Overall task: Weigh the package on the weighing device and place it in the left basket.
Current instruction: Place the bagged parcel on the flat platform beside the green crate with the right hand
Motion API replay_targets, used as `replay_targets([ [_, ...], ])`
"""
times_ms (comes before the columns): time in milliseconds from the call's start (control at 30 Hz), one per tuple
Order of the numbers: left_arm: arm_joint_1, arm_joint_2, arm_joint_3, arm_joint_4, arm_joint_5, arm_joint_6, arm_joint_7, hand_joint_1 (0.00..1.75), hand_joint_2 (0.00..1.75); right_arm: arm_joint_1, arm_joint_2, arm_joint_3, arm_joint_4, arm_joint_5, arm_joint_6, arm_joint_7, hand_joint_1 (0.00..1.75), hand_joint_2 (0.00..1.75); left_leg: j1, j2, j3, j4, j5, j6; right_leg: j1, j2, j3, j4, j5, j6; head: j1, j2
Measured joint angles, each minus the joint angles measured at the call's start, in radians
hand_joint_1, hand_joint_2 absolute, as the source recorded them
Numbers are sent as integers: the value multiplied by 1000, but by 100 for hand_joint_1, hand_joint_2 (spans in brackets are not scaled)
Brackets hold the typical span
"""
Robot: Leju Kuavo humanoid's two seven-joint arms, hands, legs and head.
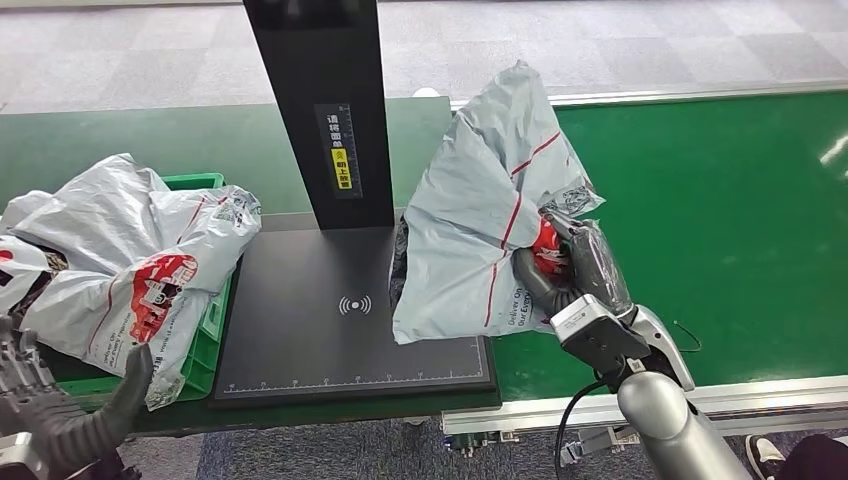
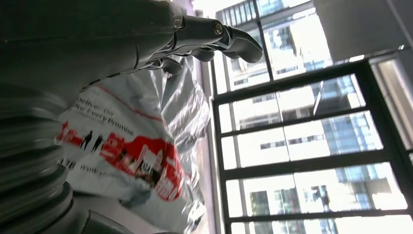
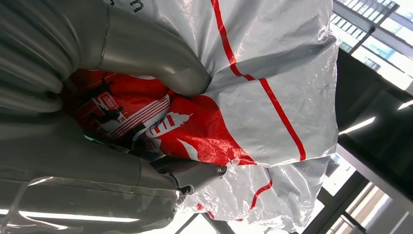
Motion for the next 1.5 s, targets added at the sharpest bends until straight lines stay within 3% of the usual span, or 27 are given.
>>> replay_targets([
  [233,-24,-1,57,-3,39,20,-62,0,175,-3,-13,5,28,1,-20,-1,175,175,0,0,0,0,0,0,0,0,0,0,0,0,0,0],
  [400,-45,-3,67,1,46,20,-73,0,175,-71,-15,7,83,8,-15,5,175,175,0,0,0,0,0,0,0,0,0,0,1,0,0,0],
  [567,-56,-5,66,3,28,20,-65,0,175,-147,-8,20,154,-10,35,40,175,175,0,0,0,0,1,0,0,0,0,0,1,0,0,0],
  [800,-68,-3,57,10,25,20,-44,0,175,-165,8,60,283,-121,136,92,175,175,0,0,0,0,0,0,0,0,0,0,0,0,0,0],
  [1067,-103,1,42,26,23,20,-20,0,175,-228,64,155,514,-259,292,105,175,175,0,0,0,0,1,0,0,0,0,0,1,0,0,0],
  [1400,-116,1,20,27,-24,3,23,0,175,-338,158,278,730,-318,311,107,175,175,0,0,-1,0,1,0,0,0,0,1,0,0,0,0],
  [1433,-119,1,17,27,-27,-2,26,0,175,-348,170,286,746,-325,312,105,140,175,0,0,-1,0,1,-1,0,0,0,1,1,0,0,0],
  [1500,-130,0,11,28,-33,-12,33,0,175,-369,196,296,776,-343,315,95,52,175,0,0,0,0,1,-1,0,0,0,1,1,0,0,0],
])
